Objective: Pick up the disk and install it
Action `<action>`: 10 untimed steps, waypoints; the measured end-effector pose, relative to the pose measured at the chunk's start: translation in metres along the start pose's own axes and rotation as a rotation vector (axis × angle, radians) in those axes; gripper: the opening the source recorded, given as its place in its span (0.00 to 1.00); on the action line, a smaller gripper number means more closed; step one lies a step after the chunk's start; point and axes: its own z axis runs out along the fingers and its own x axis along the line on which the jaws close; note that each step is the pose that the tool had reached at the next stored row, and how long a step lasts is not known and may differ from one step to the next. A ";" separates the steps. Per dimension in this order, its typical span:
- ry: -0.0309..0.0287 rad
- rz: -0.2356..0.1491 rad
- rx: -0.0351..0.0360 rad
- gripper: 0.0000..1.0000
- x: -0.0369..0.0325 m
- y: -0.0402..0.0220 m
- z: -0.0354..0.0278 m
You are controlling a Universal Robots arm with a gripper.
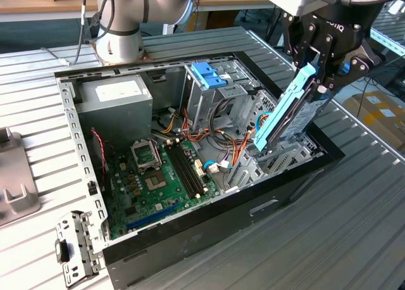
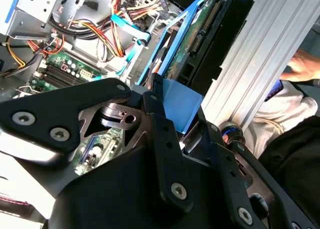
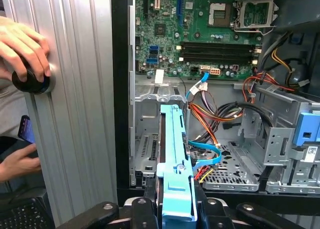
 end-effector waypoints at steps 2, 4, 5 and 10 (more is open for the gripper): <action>0.0011 -0.001 -0.0021 0.37 -0.0038 -0.0003 0.0010; 0.0010 -0.001 -0.0089 0.37 -0.0054 -0.0023 0.0045; 0.0012 -0.001 -0.0107 0.37 -0.0057 -0.0031 0.0053; 0.0016 -0.001 -0.0191 0.37 -0.0063 -0.0064 0.0097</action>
